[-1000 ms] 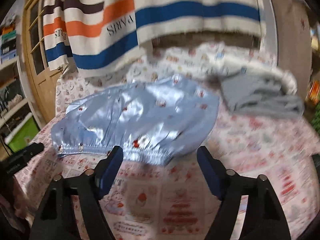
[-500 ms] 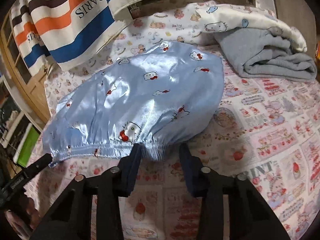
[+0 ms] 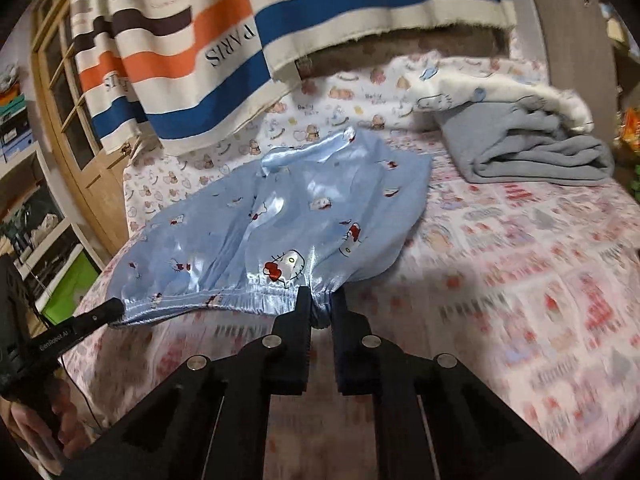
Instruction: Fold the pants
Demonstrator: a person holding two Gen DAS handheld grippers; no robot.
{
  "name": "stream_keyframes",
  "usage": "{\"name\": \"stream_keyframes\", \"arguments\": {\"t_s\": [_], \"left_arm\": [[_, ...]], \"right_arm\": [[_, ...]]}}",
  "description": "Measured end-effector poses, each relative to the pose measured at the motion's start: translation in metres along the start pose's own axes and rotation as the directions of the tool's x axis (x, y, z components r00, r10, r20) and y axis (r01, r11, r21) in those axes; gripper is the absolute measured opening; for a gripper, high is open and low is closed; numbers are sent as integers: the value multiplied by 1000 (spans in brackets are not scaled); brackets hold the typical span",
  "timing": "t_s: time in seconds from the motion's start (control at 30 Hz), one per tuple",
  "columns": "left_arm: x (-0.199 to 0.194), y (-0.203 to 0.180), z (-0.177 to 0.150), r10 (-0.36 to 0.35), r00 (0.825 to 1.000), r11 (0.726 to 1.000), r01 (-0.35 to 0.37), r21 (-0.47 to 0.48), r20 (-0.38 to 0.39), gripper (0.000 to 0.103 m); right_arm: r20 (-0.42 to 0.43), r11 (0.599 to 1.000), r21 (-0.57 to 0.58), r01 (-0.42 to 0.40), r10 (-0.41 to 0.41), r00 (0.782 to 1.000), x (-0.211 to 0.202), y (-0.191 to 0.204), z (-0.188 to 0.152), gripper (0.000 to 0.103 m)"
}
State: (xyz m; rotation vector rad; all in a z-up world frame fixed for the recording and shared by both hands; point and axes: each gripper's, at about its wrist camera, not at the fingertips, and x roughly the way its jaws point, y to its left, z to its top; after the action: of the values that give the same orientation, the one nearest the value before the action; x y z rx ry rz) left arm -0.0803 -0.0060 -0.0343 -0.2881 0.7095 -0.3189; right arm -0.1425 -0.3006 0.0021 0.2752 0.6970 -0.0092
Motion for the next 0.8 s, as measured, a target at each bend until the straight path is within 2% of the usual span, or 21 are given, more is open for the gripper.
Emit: {"name": "stream_keyframes", "arguments": {"t_s": [0.1,0.2,0.3,0.43,0.57,0.63,0.73,0.8], "left_arm": [[-6,0,-15,29,1000,1000,-29,11,-3,10],[-1,-3,-29,109,994,992,-109,62,4,11],[-5,0,-33,96,995,995,-96,38,21,11],[-21,-7,-33,87,995,994,-90,66,47,11],[-41,-16,-40,112,990,987,-120,106,80,11],[-42,-15,-43,107,992,988,-113,104,69,11],[-32,-7,-48,105,994,991,-108,83,41,11],[-24,-2,-51,100,995,992,-101,76,18,14]], "right_arm": [[-21,1000,-4,16,-16,1000,-8,4,-18,9],[-19,996,-65,55,-56,998,-10,13,-34,9],[-30,998,-40,42,-44,999,-10,13,-40,9],[-2,999,-35,36,-36,999,-26,14,-37,9],[34,995,-92,46,-43,998,-46,21,-37,9],[23,990,-119,76,-74,997,-45,24,-42,9],[-5,991,-114,70,-71,997,-40,23,-48,9],[-6,989,-116,95,-96,995,-35,22,-51,9]]}}
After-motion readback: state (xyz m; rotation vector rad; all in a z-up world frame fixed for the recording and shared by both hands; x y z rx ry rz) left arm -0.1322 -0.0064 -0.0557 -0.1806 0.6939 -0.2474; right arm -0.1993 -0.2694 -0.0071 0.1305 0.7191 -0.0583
